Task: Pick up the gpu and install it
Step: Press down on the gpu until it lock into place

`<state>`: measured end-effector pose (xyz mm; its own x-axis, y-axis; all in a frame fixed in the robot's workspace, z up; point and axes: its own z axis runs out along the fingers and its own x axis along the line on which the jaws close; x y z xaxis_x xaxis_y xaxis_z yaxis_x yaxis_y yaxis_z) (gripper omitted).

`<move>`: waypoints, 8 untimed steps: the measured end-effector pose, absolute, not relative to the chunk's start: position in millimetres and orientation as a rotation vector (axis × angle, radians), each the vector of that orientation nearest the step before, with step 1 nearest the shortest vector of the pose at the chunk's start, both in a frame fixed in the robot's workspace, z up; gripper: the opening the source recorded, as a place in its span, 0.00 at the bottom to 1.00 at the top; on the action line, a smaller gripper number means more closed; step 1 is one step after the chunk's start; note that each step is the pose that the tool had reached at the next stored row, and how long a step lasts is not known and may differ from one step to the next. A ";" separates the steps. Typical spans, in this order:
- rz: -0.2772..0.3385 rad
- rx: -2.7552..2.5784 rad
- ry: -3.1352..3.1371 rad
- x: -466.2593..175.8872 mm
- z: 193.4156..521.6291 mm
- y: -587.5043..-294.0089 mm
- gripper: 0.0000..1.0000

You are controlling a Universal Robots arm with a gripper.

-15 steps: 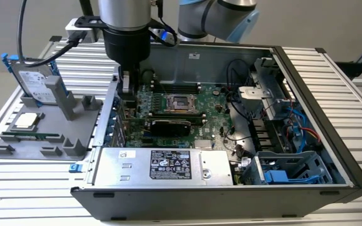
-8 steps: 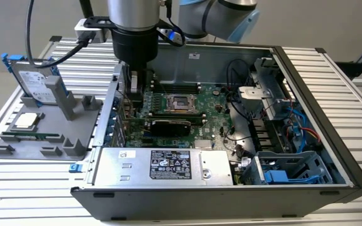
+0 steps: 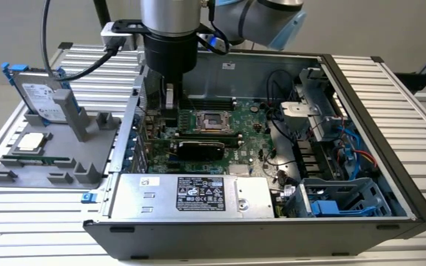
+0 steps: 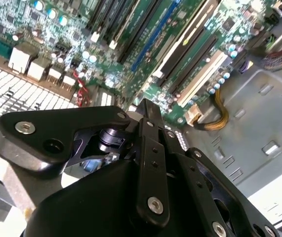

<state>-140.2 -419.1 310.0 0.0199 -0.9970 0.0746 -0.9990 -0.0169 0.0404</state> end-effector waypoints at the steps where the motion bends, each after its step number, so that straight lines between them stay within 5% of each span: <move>1: 0.038 2.184 -2.143 -137.1 310.1 -419.1 0.00; 8: 0.037 2.187 -2.141 -113.7 310.3 -419.1 0.00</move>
<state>-113.7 -419.1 310.3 0.0227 -0.9970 0.0734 -0.9990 -0.0197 0.0405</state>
